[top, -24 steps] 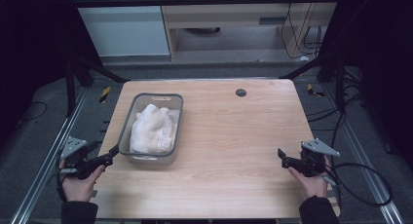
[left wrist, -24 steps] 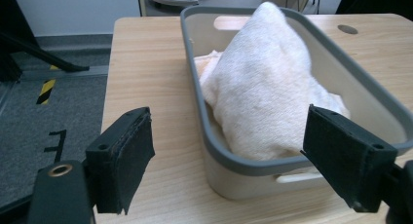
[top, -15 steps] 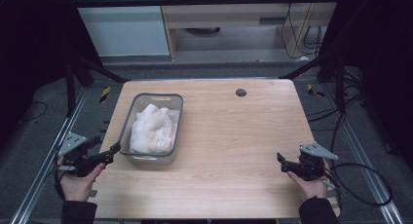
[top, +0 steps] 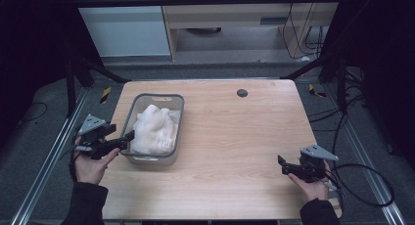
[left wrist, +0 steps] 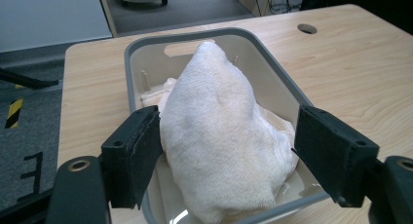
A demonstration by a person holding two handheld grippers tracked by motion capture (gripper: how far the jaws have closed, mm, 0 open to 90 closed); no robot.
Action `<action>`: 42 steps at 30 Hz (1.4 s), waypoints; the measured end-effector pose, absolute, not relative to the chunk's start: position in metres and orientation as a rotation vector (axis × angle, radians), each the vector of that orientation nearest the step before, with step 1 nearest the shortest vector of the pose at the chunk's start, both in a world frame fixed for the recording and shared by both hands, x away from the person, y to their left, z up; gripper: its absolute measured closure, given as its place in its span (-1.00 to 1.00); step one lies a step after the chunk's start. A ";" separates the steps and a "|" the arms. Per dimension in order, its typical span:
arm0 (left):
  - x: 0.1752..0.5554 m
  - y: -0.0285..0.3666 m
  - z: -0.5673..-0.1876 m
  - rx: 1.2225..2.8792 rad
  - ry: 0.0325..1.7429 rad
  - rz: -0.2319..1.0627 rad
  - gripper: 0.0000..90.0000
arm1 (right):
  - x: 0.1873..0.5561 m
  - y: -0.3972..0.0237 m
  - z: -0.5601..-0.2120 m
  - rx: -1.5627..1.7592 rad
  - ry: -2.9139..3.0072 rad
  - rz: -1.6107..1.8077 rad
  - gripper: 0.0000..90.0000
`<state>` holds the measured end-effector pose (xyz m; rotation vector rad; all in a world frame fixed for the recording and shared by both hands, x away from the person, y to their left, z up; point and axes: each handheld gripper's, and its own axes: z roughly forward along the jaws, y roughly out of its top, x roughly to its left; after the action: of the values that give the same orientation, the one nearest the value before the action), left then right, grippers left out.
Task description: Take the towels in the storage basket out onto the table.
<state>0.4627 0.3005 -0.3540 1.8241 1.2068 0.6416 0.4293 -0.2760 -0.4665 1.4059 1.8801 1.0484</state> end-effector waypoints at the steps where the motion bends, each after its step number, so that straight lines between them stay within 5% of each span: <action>1: 0.465 0.298 -0.353 1.832 1.201 0.642 -0.45 | 0.429 -0.276 -0.467 1.409 1.885 1.044 -0.75; 42: 0.539 0.256 -0.379 2.103 1.325 0.524 -0.81 | 0.434 -0.275 -0.471 1.380 1.952 0.985 -0.82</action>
<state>0.5393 0.2555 -0.3786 2.1027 1.3250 0.5237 0.4339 -0.2751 -0.4710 1.3800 1.9523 0.9851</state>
